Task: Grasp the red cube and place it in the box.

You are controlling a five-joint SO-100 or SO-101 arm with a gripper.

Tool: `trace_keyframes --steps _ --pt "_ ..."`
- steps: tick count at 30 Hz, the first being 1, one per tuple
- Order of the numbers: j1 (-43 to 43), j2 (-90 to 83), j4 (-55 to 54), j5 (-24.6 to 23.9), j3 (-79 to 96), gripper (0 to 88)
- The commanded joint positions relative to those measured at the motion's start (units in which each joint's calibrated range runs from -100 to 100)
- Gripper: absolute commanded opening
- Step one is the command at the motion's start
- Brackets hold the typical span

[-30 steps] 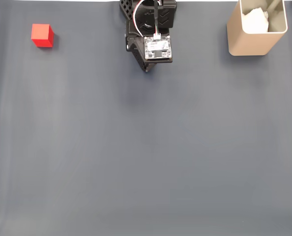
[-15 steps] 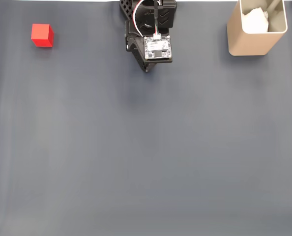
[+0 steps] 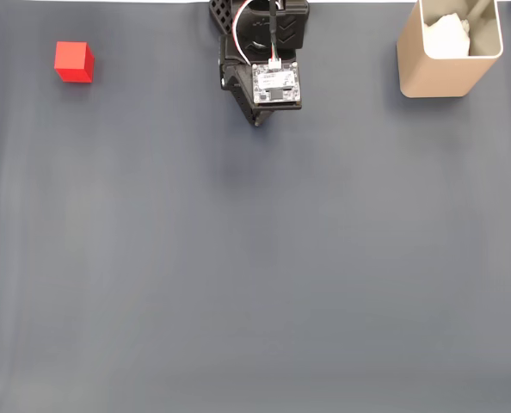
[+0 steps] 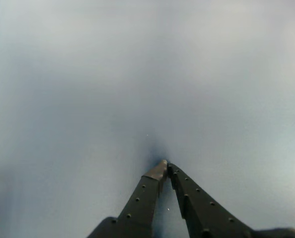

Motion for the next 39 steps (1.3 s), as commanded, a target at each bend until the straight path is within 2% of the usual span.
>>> trace_keyframes --steps 1,10,27,39 --pt "-0.3 0.1 0.9 -0.8 0.9 0.3" --pt "-0.5 0.1 -1.2 -1.1 0.9 0.3" --pt "-0.3 0.3 -20.4 -2.5 0.5 0.3" --pt "-1.1 7.8 -27.1 -2.8 -9.0 0.3"
